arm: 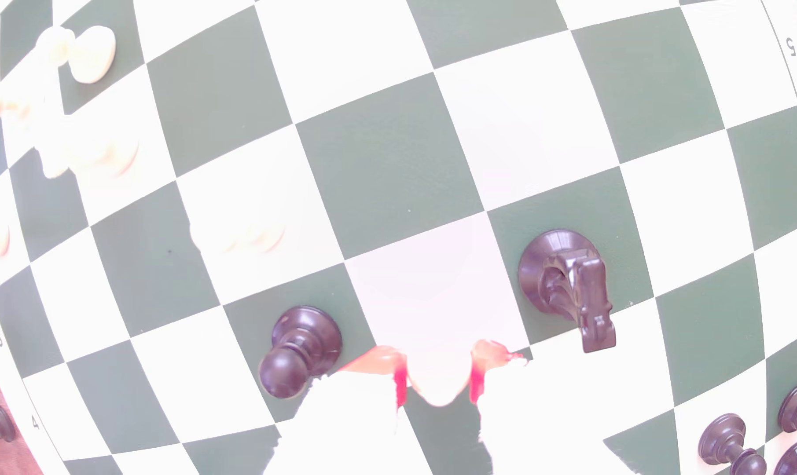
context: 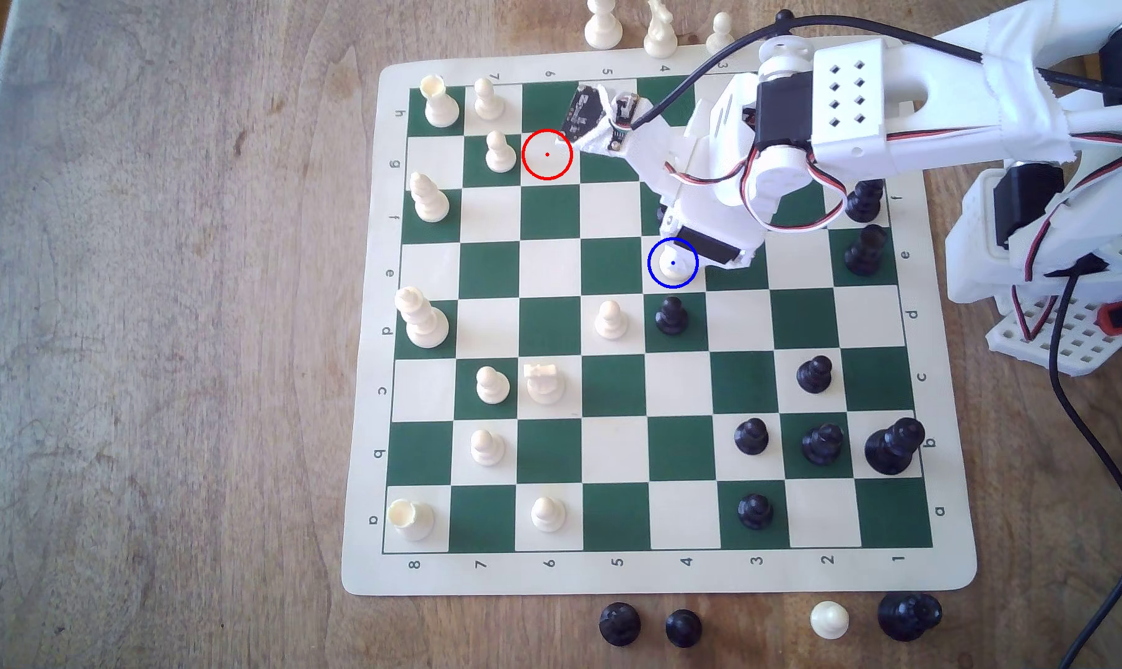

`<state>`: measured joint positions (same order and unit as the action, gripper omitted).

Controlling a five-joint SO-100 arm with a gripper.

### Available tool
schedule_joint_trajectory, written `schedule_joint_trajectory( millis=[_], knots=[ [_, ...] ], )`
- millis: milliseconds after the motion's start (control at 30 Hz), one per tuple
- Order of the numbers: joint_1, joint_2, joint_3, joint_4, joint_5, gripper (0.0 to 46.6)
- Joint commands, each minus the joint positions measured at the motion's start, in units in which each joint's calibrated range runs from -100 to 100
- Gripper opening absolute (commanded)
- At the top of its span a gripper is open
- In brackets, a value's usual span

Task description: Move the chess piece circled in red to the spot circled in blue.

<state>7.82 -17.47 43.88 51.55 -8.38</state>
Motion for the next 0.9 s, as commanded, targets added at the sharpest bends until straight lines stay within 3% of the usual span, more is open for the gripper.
schedule_joint_trajectory(
  millis=[0, 500, 733, 867],
  knots=[
    [0.43, -0.70, -1.45, -0.69, 0.34, 6.7],
    [0.20, -0.27, -1.18, -0.53, 0.39, 8.3],
    [0.51, -2.22, -0.81, 0.70, 0.39, 16.9],
    [0.51, -3.33, -0.72, 2.17, 0.39, 17.4]
  ],
)
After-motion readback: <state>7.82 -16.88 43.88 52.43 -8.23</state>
